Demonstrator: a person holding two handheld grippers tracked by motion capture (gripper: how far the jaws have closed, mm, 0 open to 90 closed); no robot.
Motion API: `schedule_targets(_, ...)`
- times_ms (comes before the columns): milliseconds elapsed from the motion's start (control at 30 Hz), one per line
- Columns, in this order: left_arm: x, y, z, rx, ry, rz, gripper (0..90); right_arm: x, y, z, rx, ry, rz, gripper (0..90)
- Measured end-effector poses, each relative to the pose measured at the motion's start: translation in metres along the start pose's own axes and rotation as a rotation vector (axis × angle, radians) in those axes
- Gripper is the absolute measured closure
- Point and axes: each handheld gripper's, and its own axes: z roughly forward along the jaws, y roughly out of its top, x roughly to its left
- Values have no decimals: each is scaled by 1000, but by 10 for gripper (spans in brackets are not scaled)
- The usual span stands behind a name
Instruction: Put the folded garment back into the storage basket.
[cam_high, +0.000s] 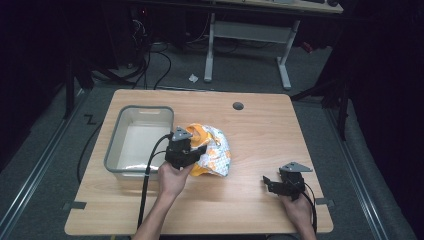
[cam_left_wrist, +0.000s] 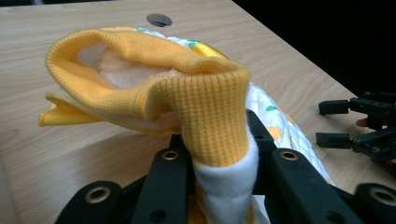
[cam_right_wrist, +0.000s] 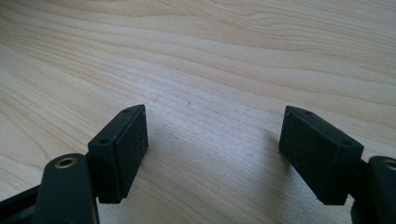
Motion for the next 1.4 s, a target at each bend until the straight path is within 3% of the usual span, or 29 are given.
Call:
schedule_targets(167, 0, 4, -9, -25, 17, 22, 749, 0, 0, 0, 0, 0, 0, 240)
schedule_targets(433, 12, 9, -27, -64, -23, -24, 749, 0, 0, 0, 0, 0, 0, 241)
schedule_targets(800, 29, 13, -57, -125, 4, -33, 749, 0, 0, 0, 0, 0, 0, 240)
schedule_targets(1400, 43, 20, -77, -138, 36, -33, 750, 0, 0, 0, 0, 0, 0, 240)
